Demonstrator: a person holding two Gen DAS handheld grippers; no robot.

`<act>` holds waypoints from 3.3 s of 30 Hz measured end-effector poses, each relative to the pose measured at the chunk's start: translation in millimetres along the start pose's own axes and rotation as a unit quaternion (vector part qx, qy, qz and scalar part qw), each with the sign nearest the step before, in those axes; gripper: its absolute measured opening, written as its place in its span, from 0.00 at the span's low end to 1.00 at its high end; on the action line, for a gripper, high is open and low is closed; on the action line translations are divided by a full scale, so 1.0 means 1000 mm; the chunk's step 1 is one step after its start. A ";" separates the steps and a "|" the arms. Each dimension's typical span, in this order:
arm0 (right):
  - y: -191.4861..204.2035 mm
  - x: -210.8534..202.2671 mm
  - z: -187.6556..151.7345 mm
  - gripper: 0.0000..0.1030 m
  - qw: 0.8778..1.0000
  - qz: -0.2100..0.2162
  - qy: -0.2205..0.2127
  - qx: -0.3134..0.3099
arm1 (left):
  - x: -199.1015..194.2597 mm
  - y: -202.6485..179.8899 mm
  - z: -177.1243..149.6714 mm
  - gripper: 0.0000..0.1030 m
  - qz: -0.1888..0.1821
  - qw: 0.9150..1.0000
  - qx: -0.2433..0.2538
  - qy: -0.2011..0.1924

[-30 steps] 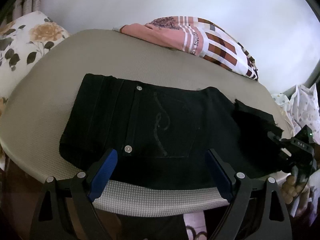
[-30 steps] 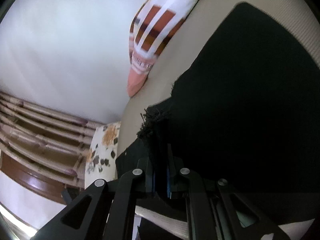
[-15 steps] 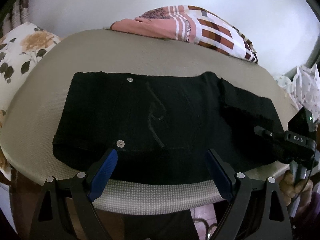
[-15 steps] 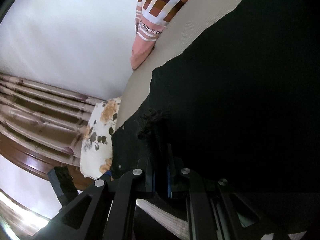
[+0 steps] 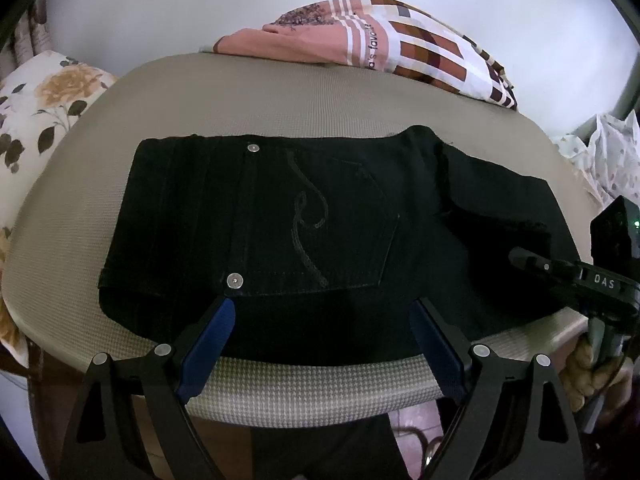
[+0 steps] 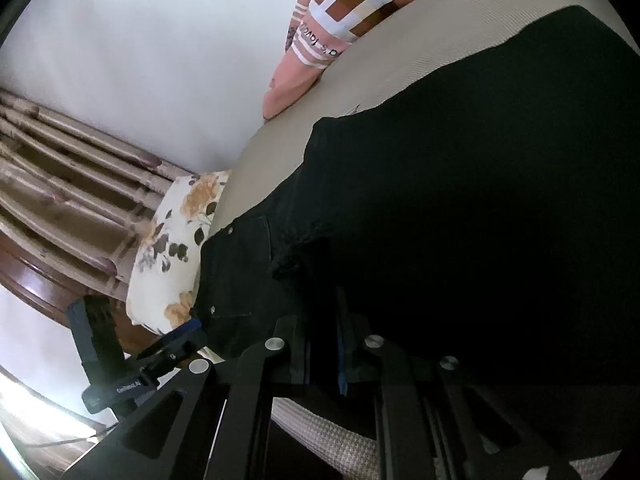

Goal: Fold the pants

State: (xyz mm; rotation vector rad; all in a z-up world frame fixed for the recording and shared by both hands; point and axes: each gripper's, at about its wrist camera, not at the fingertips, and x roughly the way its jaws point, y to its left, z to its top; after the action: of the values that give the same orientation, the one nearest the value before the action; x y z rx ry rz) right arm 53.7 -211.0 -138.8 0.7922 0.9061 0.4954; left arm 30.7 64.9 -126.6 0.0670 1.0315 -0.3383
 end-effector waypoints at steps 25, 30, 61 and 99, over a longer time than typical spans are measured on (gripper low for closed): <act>0.014 0.012 -0.015 0.38 0.991 0.077 0.098 -0.049 | 0.006 0.003 0.000 0.86 0.004 1.000 -0.003 0.015; -0.027 -0.008 -0.009 0.45 0.970 0.217 0.067 0.091 | 0.002 0.003 0.000 0.86 0.010 1.000 0.001 0.009; 0.025 -0.003 -0.036 0.57 0.990 0.001 0.036 -0.134 | -0.041 0.154 0.016 0.86 0.019 0.981 -0.191 0.025; 0.034 0.000 -0.038 0.68 0.991 -0.025 0.020 -0.131 | 0.026 0.206 0.030 0.88 -0.414 0.890 -0.139 0.129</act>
State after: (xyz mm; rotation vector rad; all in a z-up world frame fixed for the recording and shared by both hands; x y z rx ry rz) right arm 20.1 -174.9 -126.8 0.5210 0.8760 0.5740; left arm 131.2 246.5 -154.3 -0.6239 1.3316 -0.9725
